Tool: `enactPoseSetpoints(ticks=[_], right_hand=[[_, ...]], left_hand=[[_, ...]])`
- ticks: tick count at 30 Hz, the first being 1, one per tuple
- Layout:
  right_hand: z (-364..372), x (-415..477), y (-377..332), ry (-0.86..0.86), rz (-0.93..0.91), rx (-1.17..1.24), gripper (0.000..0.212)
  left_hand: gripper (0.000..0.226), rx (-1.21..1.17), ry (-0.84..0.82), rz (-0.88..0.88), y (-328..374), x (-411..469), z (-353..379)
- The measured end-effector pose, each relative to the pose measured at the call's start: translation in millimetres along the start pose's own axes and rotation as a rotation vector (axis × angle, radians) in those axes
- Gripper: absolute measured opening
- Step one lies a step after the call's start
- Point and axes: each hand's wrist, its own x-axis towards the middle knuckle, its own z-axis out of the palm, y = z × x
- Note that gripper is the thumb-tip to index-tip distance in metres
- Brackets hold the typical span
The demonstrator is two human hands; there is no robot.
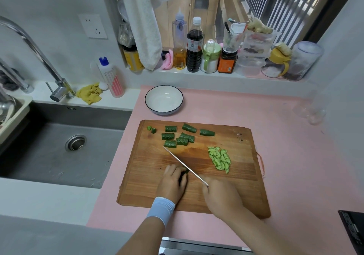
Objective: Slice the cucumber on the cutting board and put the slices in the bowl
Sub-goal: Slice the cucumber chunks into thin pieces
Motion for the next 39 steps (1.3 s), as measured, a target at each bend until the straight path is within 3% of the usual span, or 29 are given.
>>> enactPoseSetpoints(ticks=[13, 19, 26, 39], right_hand=[[-8.4, -24.9, 10.5, 0.018, -0.021, 0.019, 0.019], [-6.2, -10.1, 7.1, -0.053, 0.006, 0.048, 0.029], [-5.5, 9.4, -11.6, -0.07, 0.034, 0.053, 0.019], [1.5, -7.2, -2.3, 0.039, -0.017, 0.021, 0.029]], left_hand=[[0.013, -0.019, 0.01, 0.008, -2.3, 0.4, 0.7], [0.014, -0.016, -0.002, -0.001, -3.8, -1.1, 0.8], [0.02, 0.012, 0.001, -0.008, -1.7, -1.1, 1.4], [0.015, 0.005, 0.029, 0.002, 0.6, 0.2, -0.5]])
